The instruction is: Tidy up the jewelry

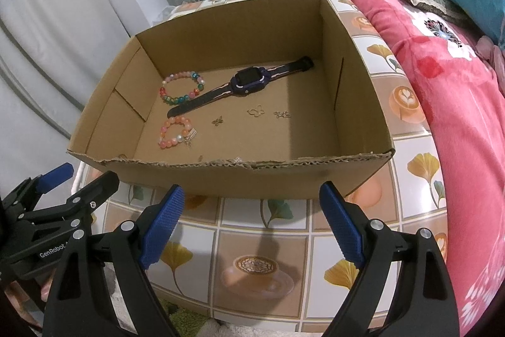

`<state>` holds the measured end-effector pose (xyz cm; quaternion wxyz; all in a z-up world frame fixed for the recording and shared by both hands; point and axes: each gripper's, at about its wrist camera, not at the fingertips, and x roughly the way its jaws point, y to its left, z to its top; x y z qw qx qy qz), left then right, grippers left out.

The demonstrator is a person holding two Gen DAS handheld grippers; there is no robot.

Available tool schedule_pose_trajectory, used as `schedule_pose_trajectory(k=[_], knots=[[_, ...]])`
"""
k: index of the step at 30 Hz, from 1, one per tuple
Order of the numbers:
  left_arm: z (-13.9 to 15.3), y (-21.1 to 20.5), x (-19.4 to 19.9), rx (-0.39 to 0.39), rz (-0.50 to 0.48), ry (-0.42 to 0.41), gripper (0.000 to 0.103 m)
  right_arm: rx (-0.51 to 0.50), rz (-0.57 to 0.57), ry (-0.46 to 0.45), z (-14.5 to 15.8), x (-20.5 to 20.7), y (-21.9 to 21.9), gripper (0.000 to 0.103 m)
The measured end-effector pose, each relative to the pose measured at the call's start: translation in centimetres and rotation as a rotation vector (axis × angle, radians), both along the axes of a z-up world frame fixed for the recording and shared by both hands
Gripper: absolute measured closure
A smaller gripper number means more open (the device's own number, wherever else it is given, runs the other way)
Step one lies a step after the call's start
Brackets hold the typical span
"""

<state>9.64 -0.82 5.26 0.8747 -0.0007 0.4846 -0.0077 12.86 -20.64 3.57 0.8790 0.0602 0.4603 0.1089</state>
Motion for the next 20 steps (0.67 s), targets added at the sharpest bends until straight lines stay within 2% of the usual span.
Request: schedule_pose_trajectory(k=[20], knots=[[0.01,-0.02,-0.02,-0.001,-0.002,0.001,0.008,0.000,0.001,0.004,0.11,-0.03,-0.10,0.018]])
